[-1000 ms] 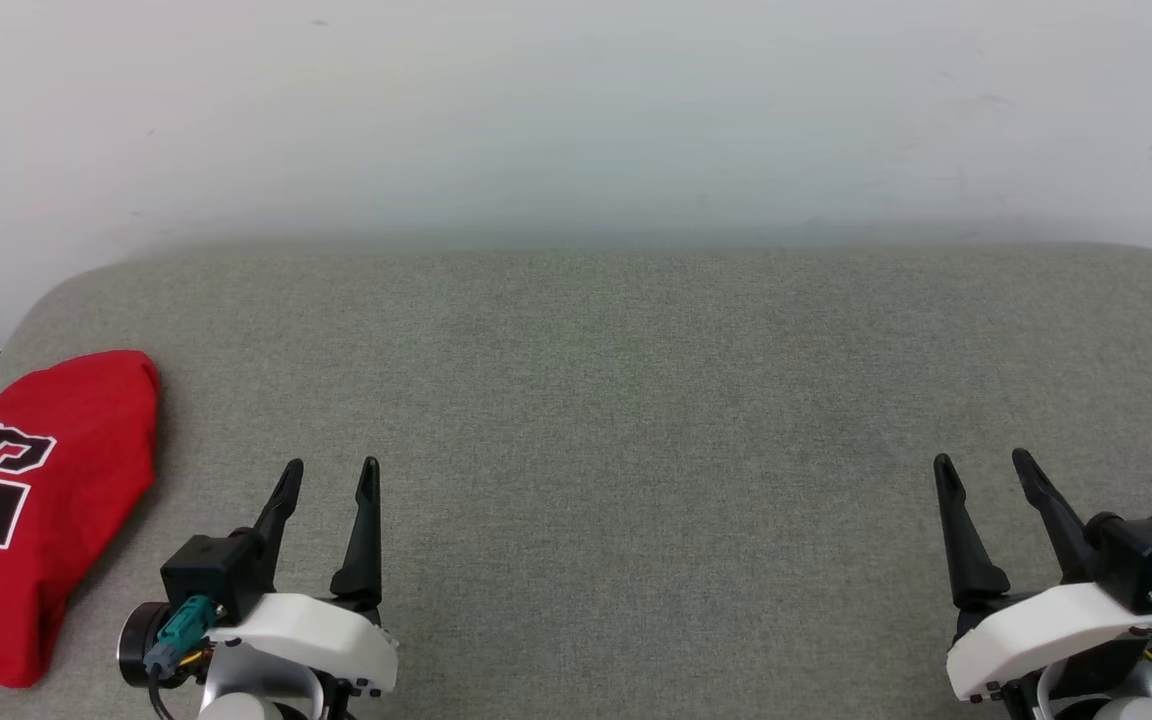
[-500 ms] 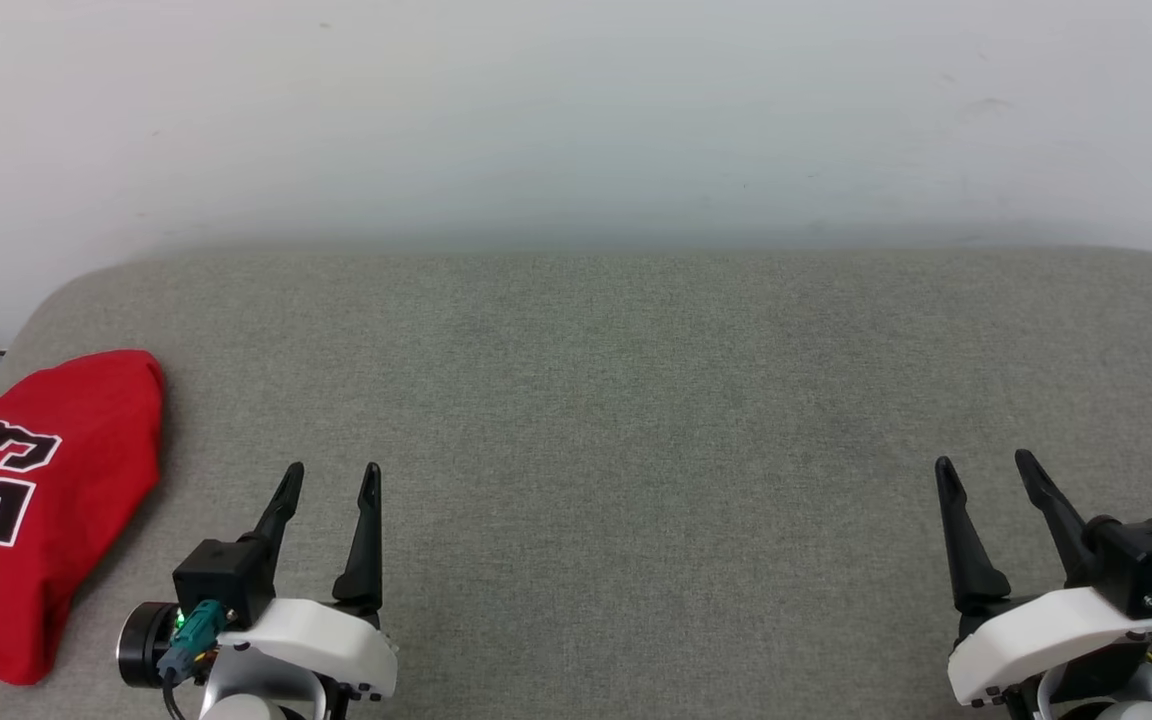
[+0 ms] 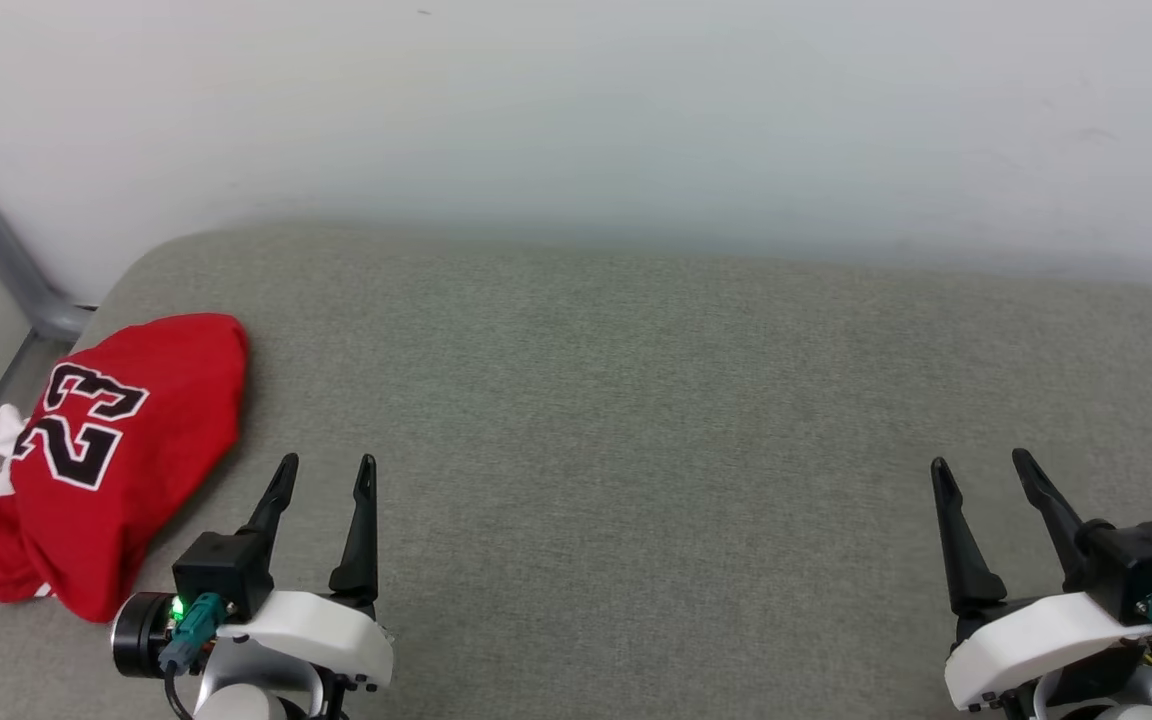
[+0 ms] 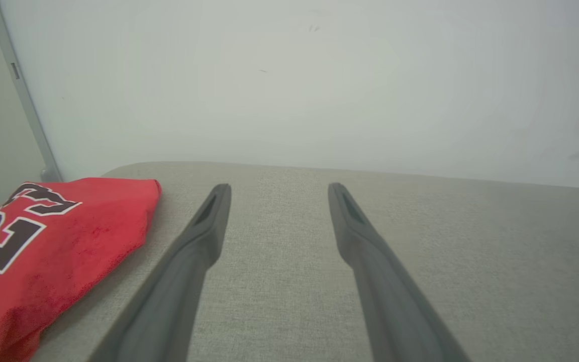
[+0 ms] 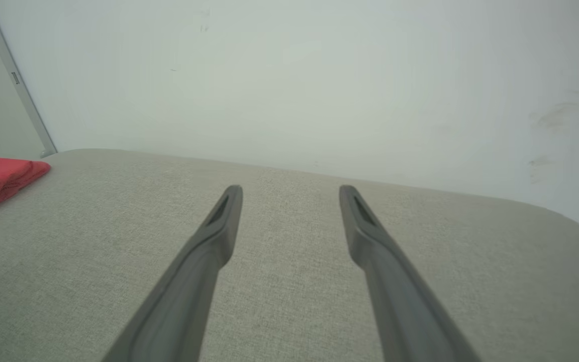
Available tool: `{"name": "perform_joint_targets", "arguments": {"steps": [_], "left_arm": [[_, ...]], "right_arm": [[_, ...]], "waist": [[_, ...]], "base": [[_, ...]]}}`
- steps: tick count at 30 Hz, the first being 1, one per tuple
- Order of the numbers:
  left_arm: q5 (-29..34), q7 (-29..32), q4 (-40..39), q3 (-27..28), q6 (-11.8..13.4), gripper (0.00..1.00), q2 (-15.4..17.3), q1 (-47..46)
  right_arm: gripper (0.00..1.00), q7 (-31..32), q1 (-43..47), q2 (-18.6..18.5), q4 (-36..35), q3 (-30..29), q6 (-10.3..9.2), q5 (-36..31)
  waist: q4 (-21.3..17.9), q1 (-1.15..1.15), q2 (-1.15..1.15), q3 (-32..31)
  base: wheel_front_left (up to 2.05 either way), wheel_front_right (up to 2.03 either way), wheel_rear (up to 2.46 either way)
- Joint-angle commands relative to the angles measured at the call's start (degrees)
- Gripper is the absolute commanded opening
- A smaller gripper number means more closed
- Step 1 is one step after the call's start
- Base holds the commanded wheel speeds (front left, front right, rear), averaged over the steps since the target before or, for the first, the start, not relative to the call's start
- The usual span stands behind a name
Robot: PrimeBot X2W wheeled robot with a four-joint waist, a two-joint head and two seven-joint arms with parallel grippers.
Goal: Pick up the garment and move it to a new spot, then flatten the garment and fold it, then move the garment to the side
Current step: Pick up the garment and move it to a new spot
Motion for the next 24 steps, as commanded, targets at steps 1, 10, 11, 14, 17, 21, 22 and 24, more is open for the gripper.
{"name": "perform_joint_targets", "arguments": {"steps": [1,10,11,14,17,21,22,24], "left_arm": [[-0.1,-0.2,0.0,0.4,-0.1,1.0,-0.1,-0.7],[-0.2,-0.2,0.4,1.9,-0.4,1.0,-0.4,-1.0],[-0.3,-0.2,0.4,1.8,-0.5,1.0,-0.4,-1.1],[-0.4,-0.2,0.3,2.4,-0.6,1.0,-0.5,-1.0],[0.2,-0.2,0.7,2.6,-0.6,1.0,-0.5,-0.9],[0.3,-0.2,0.9,2.9,-0.7,1.0,-0.5,-1.2],[0.2,-0.2,1.0,3.0,-0.7,1.0,-0.6,-1.2],[0.0,-0.2,0.9,3.3,-0.8,1.0,-0.6,-1.2]], "right_arm": [[1.0,-0.2,-0.2,0.1,0.2,0.1,-0.02,0.4],[1.0,-0.8,-0.4,0.1,0.3,1.3,-0.02,1.5],[1.0,-1.0,-0.4,0.1,0.3,1.2,-0.02,1.4],[1.0,-1.3,-0.5,0.1,0.3,2.1,-0.02,1.8],[1.0,-1.2,-0.7,0.1,0.2,2.8,-0.02,1.9],[1.0,-1.4,-0.8,0.1,0.1,3.3,-0.02,1.9],[1.0,-1.4,-0.9,0.1,0.2,3.5,-0.02,1.8],[1.0,-1.6,-0.9,0.1,0.2,3.9,-0.02,1.9]], "waist": [[2.4,0.0,0.0,0.1],[10.1,0.0,0.0,0.4],[11.2,0.0,0.0,0.5],[13.6,0.0,0.0,0.6],[16.1,0.0,0.0,0.7],[18.3,0.0,0.0,0.8],[19.0,0.0,0.0,0.9],[20.3,0.0,0.0,1.0]], "base": [[0.0,0.0,0.0],[0.0,0.0,0.0],[0.0,0.0,0.0],[0.0,0.0,0.0],[0.0,0.0,0.0],[0.0,0.0,0.0],[0.0,0.0,0.0],[0.0,0.0,0.0]]}}
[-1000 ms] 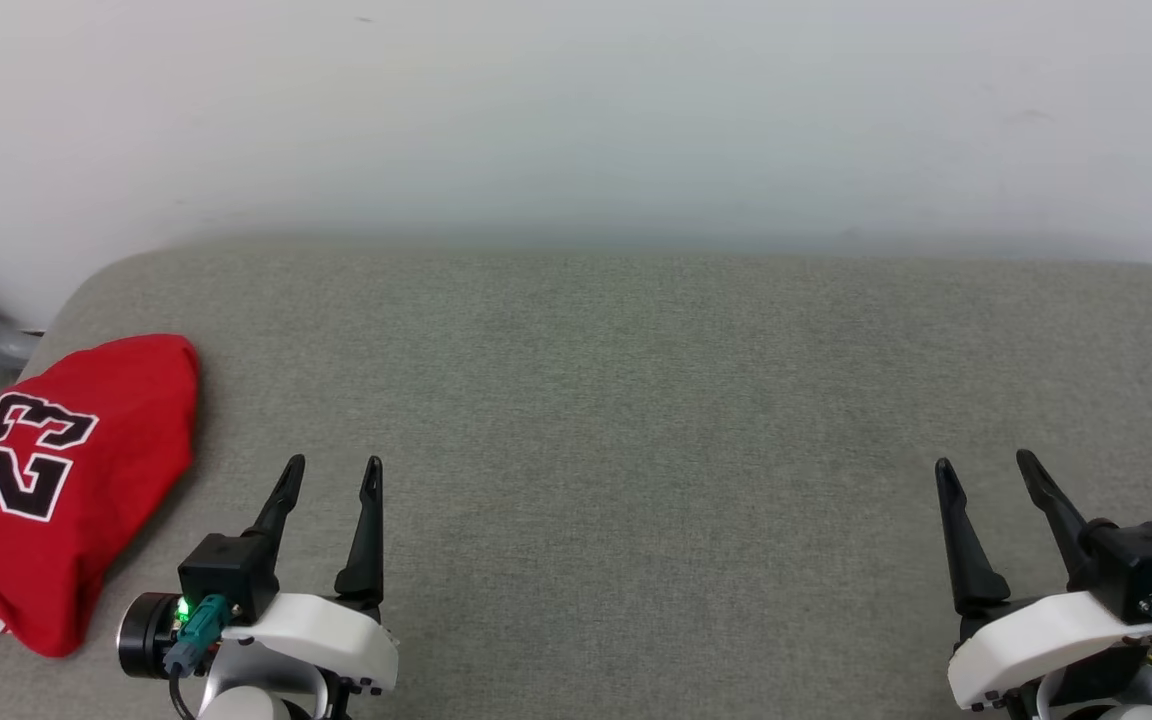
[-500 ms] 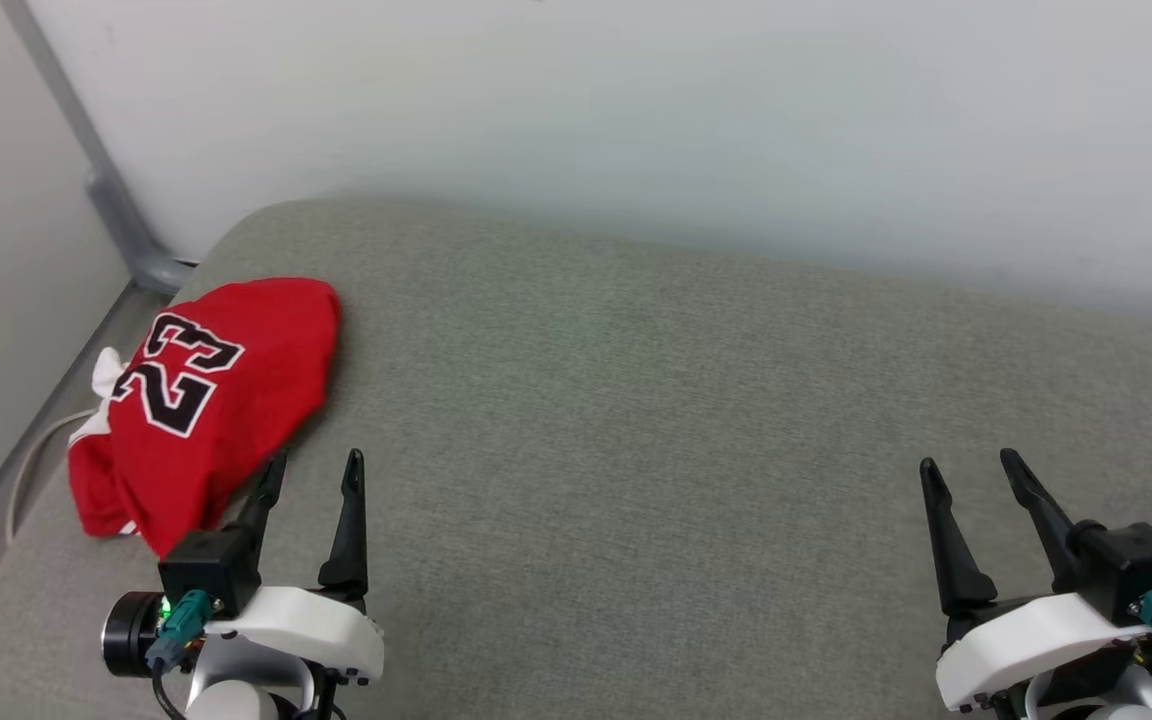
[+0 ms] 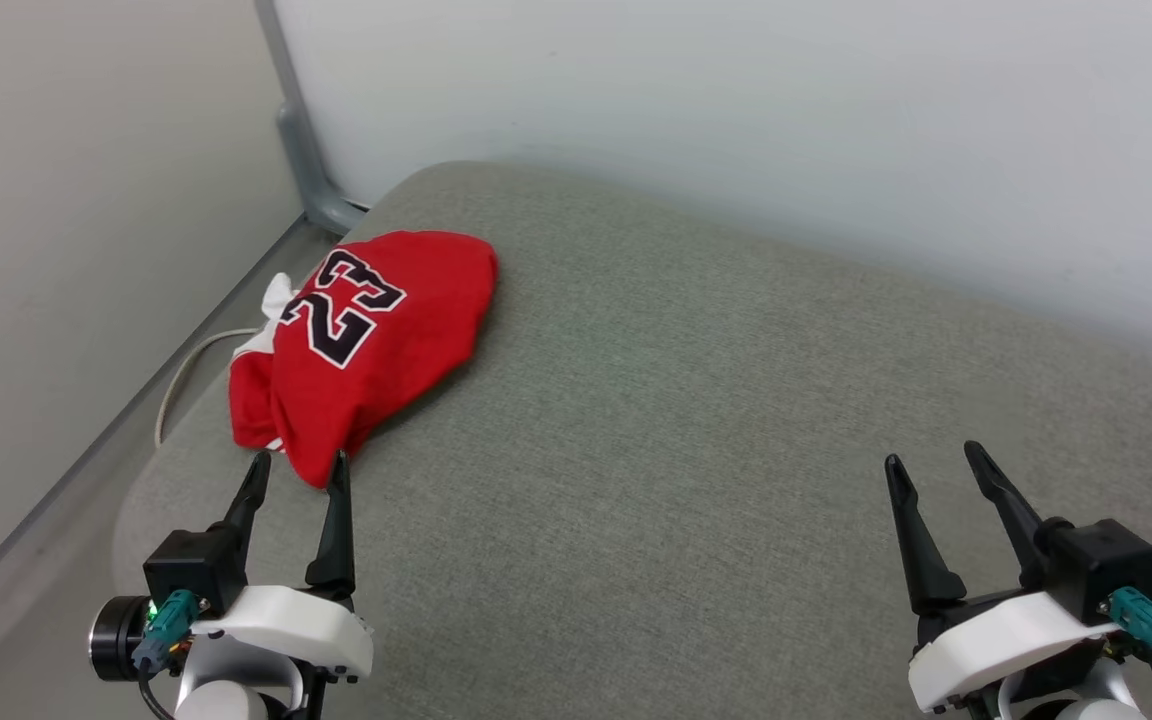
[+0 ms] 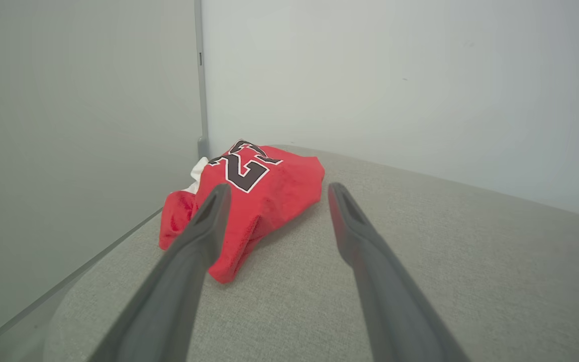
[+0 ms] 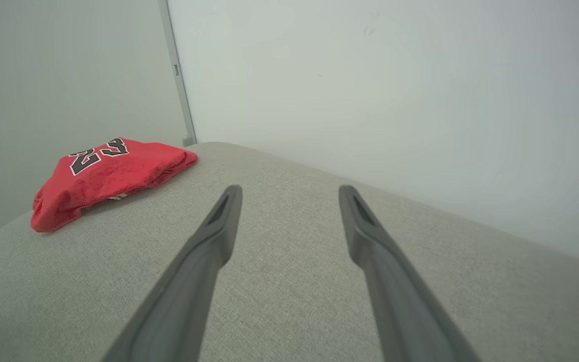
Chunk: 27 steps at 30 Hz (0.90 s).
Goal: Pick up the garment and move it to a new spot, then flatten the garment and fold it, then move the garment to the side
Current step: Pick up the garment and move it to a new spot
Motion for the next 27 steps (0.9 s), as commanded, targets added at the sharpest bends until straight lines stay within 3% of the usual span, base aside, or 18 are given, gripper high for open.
{"name": "perform_joint_targets", "arguments": {"steps": [1,7,18,27], "left_arm": [[-0.4,-0.2,0.0,0.3,-0.3,1.0,-0.1,-0.5],[-0.2,-0.2,0.1,0.5,-0.2,1.0,-0.2,-0.5],[-0.8,-0.2,0.7,1.5,-0.4,1.0,-0.2,-1.0],[-6.4,0.5,9.2,-1.3,-0.4,1.0,2.0,-8.4]], "right_arm": [[1.0,-0.5,-0.4,0.1,-0.1,0.2,-0.02,0.2],[1.0,-0.4,-1.0,0.1,-0.3,0.7,-0.02,-0.2],[1.0,-0.4,-2.4,0.1,0.2,1.4,-0.03,-0.7],[1.0,1.5,-3.5,0.0,-2.3,0.3,-0.03,-2.6]], "waist": [[1.8,0.0,0.0,0.2],[4.6,0.0,0.0,0.4],[5.2,0.0,0.0,1.3],[3.8,0.0,0.0,5.8]], "base": [[0.0,0.0,0.0],[0.0,0.0,0.0],[0.0,0.0,0.0],[0.0,0.0,0.0]]}}
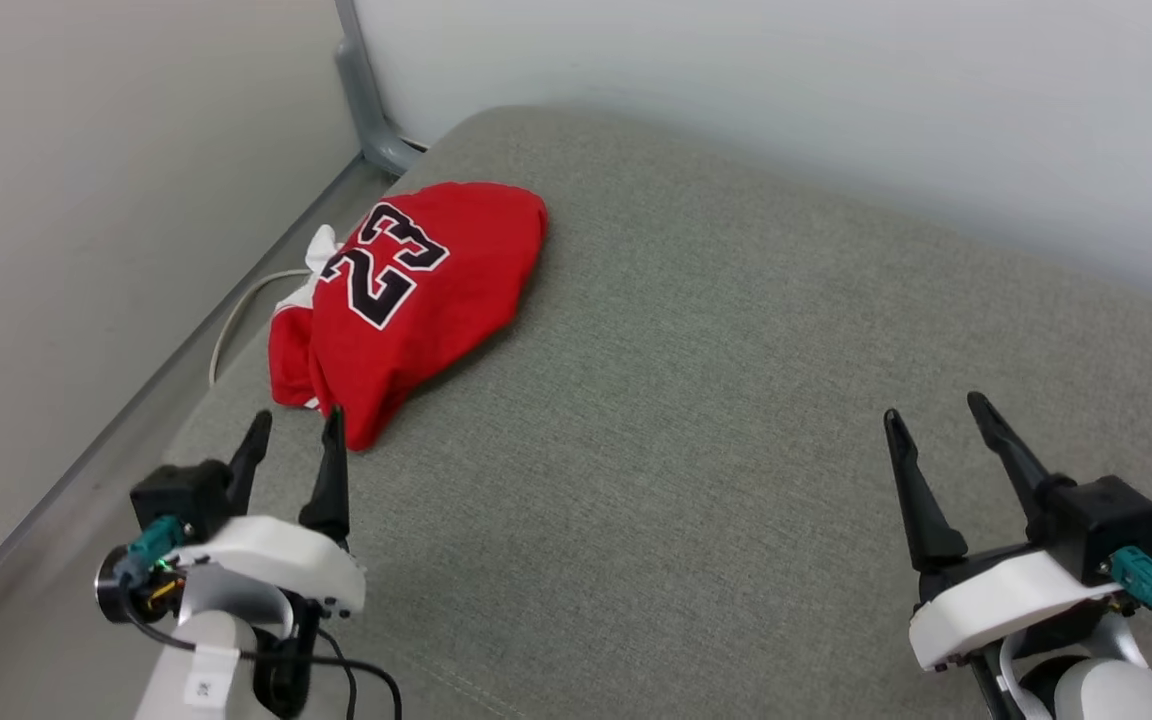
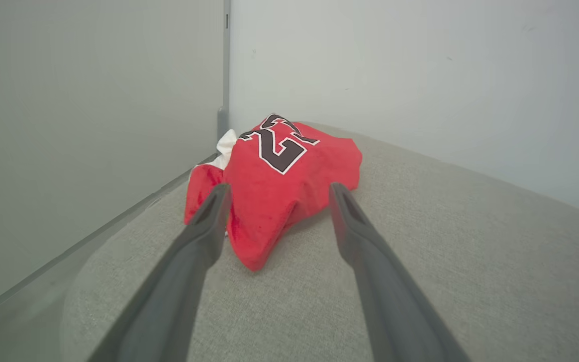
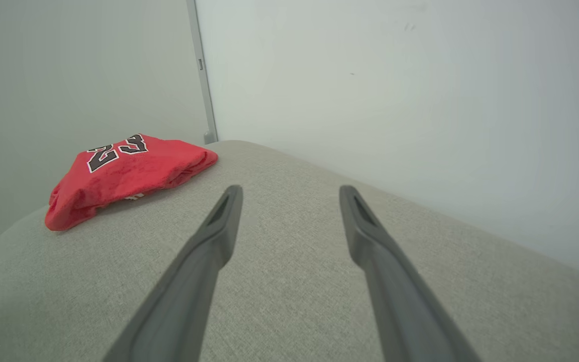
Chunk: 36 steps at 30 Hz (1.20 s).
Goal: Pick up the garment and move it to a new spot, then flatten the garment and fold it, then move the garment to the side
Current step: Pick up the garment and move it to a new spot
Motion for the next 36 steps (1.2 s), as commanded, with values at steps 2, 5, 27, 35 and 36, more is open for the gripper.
{"name": "perform_joint_targets", "arguments": {"steps": [2,5,27,35,36], "left_arm": [[-2.8,1.5,2.3,-0.4,-0.1,1.0,1.4,-4.0],[-7.3,4.5,5.0,-1.4,-0.1,1.0,3.0,-9.2],[-34.0,38.1,22.3,-12.4,-0.1,1.0,23.7,-36.5],[-37.7,51.3,29.8,-15.1,0.3,1.0,25.1,-36.3],[-37.6,52.1,30.6,-15.3,0.6,0.86,25.1,-36.4]], "right_arm": [[1.0,0.9,-1.5,0.0,-1.1,-0.1,-0.04,-1.0],[1.0,2.1,-2.9,0.0,-2.5,-0.7,-0.04,-2.2],[1.0,4.2,-14.7,-1.5,-7.4,3.2,-0.04,-5.7],[1.0,4.2,-16.1,-1.8,-7.7,3.1,-0.04,-5.8],[1.0,4.2,-16.2,-1.8,-7.7,3.1,-0.04,-5.7]], "waist": [[-2.0,0.0,0.0,3.5],[-3.2,0.0,0.0,6.8],[-14.7,0.0,0.0,26.4],[-16.0,0.0,0.0,28.7],[-16.0,0.0,0.0,28.7]], "base": [[0.0,0.0,0.0],[0.0,0.0,0.0],[0.0,0.0,0.0],[0.0,0.0,0.0],[0.0,0.0,0.0]]}}
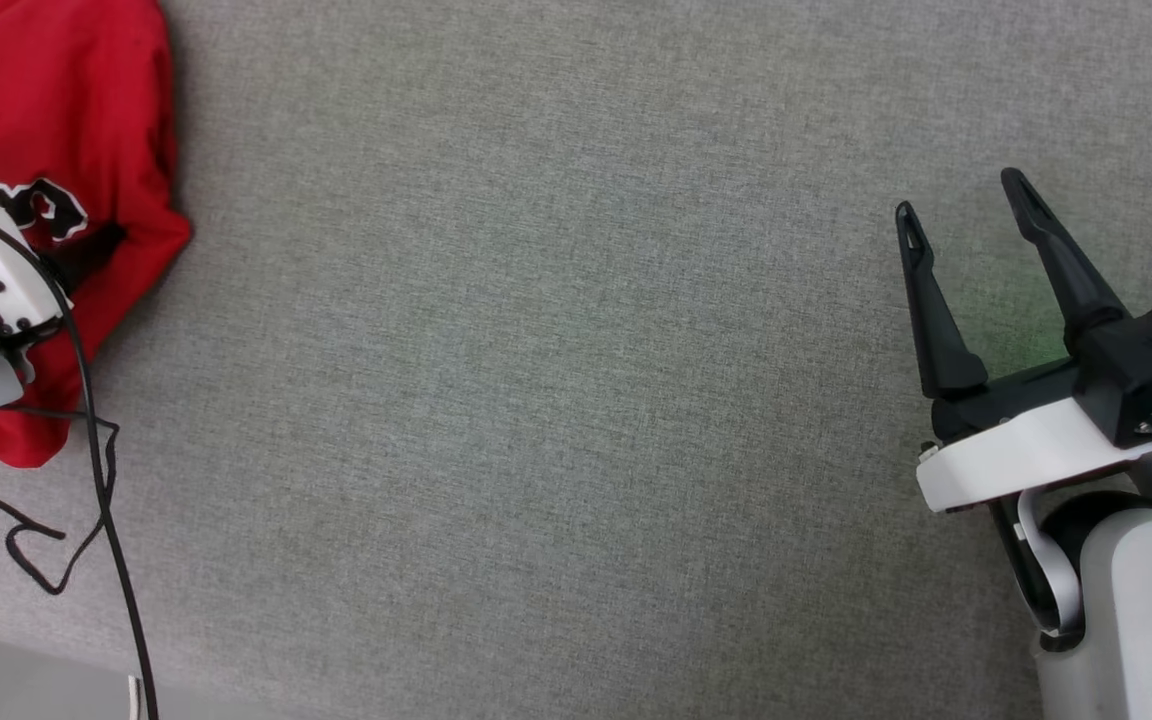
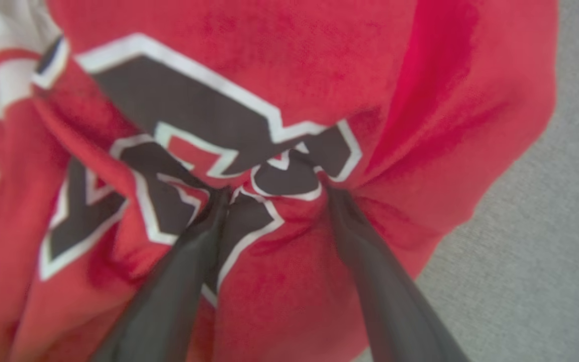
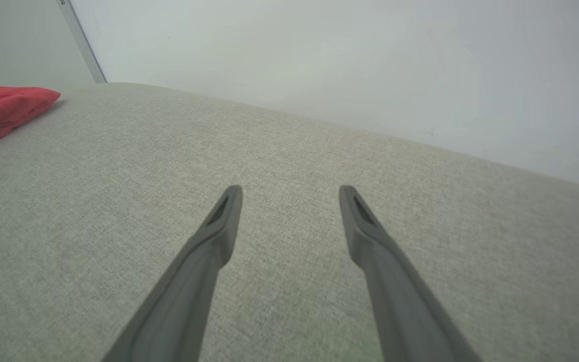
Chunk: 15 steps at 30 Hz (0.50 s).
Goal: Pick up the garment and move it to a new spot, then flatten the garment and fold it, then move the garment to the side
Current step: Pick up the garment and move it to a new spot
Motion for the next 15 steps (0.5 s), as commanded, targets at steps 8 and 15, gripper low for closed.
{"name": "perform_joint_targets", "arguments": {"steps": [8,15], "left_arm": [[3.0,-3.7,2.8,-2.7,0.6,0.0,-0.6,1.5],[5.1,-14.5,2.2,-2.9,0.3,0.0,0.0,1.1]], "right_arm": [[1.0,-0.3,-0.9,-0.2,0.1,-0.3,-0.04,0.4],[1.0,-1.7,0.6,0.5,2.0,-0.6,-0.04,1.5]], "waist": [[0.0,0.0,0.0,-1.4],[0.5,0.0,0.0,-5.8]], "base": [[0.0,0.0,0.0],[0.0,0.0,0.0]]}}
